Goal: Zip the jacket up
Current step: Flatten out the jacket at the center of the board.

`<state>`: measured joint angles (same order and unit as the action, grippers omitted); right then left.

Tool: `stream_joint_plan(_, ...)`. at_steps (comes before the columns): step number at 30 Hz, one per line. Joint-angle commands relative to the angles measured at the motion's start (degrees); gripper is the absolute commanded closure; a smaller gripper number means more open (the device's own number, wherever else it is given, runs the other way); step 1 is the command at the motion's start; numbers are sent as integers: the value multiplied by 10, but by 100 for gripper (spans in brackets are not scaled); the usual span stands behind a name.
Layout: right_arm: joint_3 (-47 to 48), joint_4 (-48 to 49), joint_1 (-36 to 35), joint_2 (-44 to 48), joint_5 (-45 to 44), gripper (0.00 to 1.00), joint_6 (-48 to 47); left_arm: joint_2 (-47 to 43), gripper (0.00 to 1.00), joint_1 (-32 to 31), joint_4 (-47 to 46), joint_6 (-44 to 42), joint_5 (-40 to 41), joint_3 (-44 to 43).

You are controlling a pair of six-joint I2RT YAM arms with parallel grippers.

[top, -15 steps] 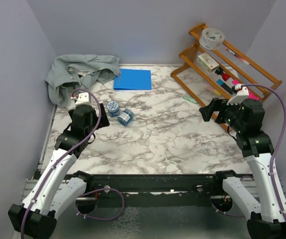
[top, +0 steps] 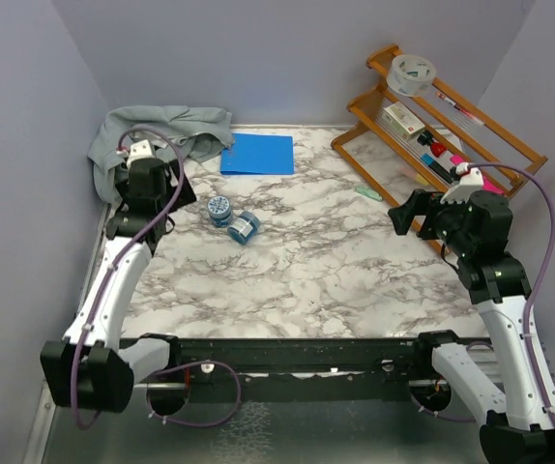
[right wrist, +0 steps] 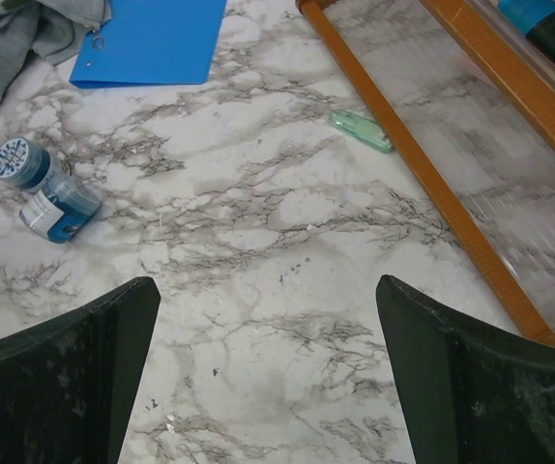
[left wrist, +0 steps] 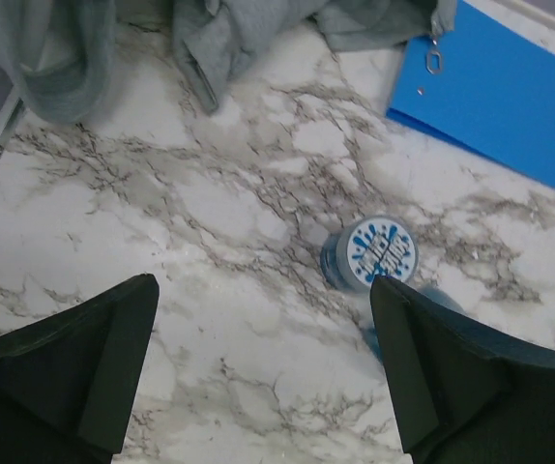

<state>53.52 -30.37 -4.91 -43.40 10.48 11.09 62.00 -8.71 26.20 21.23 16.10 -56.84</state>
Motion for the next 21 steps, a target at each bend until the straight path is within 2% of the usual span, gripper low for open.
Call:
stream_joint_plan(1,1,-31,1,-9,16,0,3,90,1,66,-68,40,-37,-76)
stream_joint_plan(10,5,-67,0,-8,31,0,16,307,1,135,-158,73,-35,-193)
stream_joint_plan(16,2,-66,1,-11,30,0,24,423,1,156,-182,78,-25,-274)
stream_joint_plan(21,8,-65,1,-26,36,0,30,515,1,158,-198,105,17,-333)
